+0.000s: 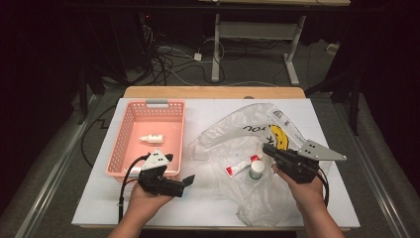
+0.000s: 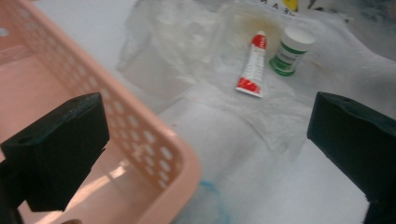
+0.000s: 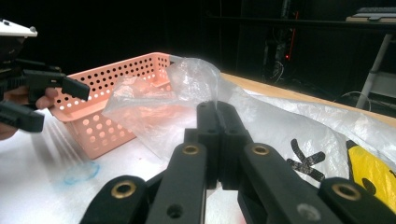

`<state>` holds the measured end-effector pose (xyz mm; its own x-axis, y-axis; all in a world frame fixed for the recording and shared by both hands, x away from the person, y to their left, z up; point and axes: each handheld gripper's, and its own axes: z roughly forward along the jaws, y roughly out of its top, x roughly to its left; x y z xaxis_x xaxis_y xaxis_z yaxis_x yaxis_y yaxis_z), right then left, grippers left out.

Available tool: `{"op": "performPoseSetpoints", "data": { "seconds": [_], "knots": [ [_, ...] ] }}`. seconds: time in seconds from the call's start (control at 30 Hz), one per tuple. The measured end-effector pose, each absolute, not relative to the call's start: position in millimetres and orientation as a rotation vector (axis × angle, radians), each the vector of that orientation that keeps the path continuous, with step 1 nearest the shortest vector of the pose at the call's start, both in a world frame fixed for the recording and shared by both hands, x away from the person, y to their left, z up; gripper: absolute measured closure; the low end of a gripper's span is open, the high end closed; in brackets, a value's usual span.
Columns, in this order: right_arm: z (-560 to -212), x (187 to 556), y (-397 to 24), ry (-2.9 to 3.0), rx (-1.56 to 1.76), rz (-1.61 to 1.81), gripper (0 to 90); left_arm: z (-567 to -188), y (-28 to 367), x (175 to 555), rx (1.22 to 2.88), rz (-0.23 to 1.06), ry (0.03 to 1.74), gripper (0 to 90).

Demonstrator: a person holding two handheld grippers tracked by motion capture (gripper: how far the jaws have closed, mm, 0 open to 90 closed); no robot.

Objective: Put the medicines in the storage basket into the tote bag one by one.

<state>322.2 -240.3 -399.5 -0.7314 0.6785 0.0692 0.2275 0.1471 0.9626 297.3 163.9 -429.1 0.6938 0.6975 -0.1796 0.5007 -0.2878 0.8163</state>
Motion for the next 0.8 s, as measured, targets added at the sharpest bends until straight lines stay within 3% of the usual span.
{"op": "performPoseSetpoints", "data": {
  "seconds": [0.8],
  "knots": [
    [-400.4, 323.0, -243.6, 2.045, 0.877, 1.612, 90.0, -434.4, 247.7, 311.0, 1.915, 0.390, 1.208, 0.0]
  ]
}}
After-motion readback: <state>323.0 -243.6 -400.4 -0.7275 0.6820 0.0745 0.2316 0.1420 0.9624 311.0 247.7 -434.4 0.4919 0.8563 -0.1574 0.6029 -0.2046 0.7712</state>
